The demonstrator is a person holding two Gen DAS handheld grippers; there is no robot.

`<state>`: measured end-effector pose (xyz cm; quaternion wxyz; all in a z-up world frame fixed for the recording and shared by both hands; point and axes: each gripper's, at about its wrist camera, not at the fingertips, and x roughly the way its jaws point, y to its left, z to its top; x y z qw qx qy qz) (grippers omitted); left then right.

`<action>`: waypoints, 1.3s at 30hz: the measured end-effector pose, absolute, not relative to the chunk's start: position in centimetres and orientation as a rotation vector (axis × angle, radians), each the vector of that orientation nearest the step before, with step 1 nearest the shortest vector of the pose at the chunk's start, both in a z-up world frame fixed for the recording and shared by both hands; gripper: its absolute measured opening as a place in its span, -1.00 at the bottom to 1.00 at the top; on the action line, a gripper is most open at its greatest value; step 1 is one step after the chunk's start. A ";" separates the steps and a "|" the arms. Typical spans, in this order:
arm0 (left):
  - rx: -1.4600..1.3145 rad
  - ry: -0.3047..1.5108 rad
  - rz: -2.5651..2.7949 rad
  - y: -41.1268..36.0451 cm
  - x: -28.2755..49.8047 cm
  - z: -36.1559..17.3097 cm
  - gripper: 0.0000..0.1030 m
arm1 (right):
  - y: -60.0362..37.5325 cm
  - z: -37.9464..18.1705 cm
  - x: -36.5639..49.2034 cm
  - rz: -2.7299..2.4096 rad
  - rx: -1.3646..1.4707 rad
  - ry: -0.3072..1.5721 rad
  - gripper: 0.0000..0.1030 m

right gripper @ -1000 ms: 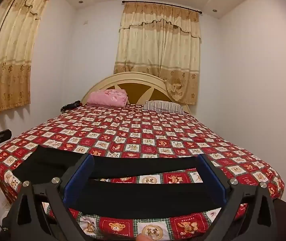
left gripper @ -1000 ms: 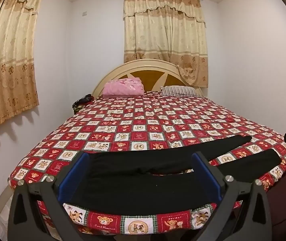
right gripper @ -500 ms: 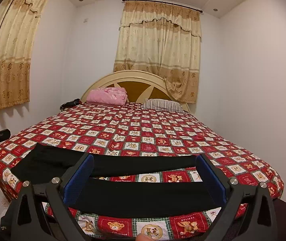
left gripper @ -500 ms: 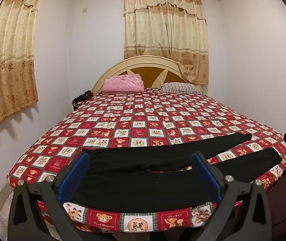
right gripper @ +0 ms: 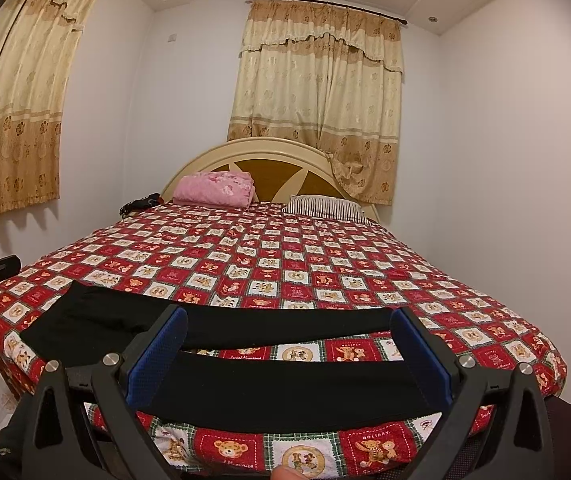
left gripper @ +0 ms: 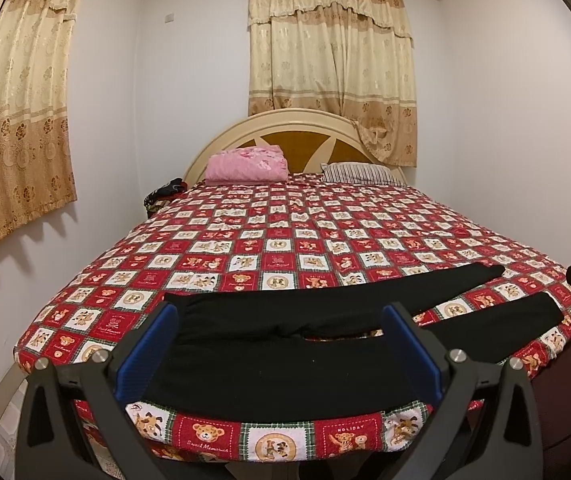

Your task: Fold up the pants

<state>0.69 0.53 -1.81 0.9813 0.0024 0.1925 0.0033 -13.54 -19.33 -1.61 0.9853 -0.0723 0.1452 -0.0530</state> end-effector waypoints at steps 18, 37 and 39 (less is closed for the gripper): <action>0.004 0.390 0.007 0.6 0.7 -1.8 1.00 | -19.5 -1.9 -13.3 -0.105 -0.150 0.297 0.98; 0.004 0.400 0.010 0.7 0.7 -2.4 1.00 | -19.4 -2.2 -13.2 -0.106 -0.156 0.305 0.98; 0.004 0.405 0.009 0.7 0.8 -2.6 1.00 | -19.4 -2.4 -13.1 -0.105 -0.161 0.309 0.98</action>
